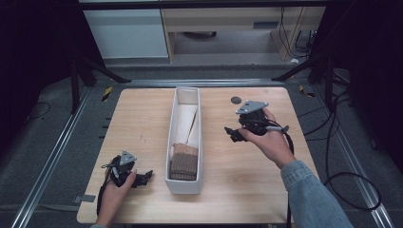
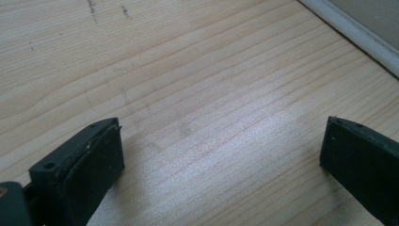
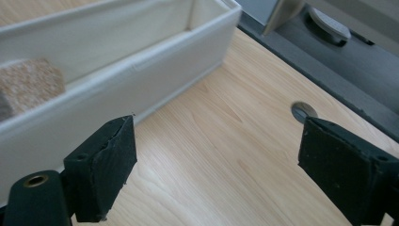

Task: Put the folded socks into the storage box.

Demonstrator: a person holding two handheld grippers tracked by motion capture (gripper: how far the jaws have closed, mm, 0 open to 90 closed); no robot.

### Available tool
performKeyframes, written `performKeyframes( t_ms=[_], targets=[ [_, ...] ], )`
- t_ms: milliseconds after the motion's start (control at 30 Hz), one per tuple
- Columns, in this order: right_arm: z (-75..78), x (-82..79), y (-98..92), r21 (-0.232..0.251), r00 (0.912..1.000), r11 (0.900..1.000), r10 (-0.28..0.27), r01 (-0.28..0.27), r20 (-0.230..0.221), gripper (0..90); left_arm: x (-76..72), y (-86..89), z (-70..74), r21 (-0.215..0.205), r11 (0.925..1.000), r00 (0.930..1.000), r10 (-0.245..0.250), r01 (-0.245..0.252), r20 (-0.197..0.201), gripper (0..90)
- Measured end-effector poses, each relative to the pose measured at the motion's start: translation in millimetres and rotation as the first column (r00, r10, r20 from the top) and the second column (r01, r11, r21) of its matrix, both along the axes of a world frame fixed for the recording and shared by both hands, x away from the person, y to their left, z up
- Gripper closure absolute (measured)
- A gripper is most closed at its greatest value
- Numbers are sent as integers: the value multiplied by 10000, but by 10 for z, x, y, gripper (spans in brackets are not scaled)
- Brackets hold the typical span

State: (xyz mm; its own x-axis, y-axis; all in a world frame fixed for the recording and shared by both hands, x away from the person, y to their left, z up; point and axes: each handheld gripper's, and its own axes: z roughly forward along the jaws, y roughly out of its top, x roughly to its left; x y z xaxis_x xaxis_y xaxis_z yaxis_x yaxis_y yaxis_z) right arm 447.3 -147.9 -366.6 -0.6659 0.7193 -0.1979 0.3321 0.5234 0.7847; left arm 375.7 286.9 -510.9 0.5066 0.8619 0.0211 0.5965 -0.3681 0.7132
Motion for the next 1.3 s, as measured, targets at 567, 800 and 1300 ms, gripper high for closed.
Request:
performKeyframes(
  t_ms=[567,800,1300],
  targets=[
    [-700,-313,-645,86,9881,9892,-1459,1465,-489,138,2,2,2,25,10000,10000,-11,11,-25,0],
    [-948,-383,-743,388,9790,9828,-1755,1803,-1039,136,29,5,0,-7,10000,10000,-23,23,1,0],
    [-1405,-310,-1233,730,8803,8872,-4369,4556,-1850,85,247,58,5,-14,10000,10000,95,-95,-13,0]
  ],
)
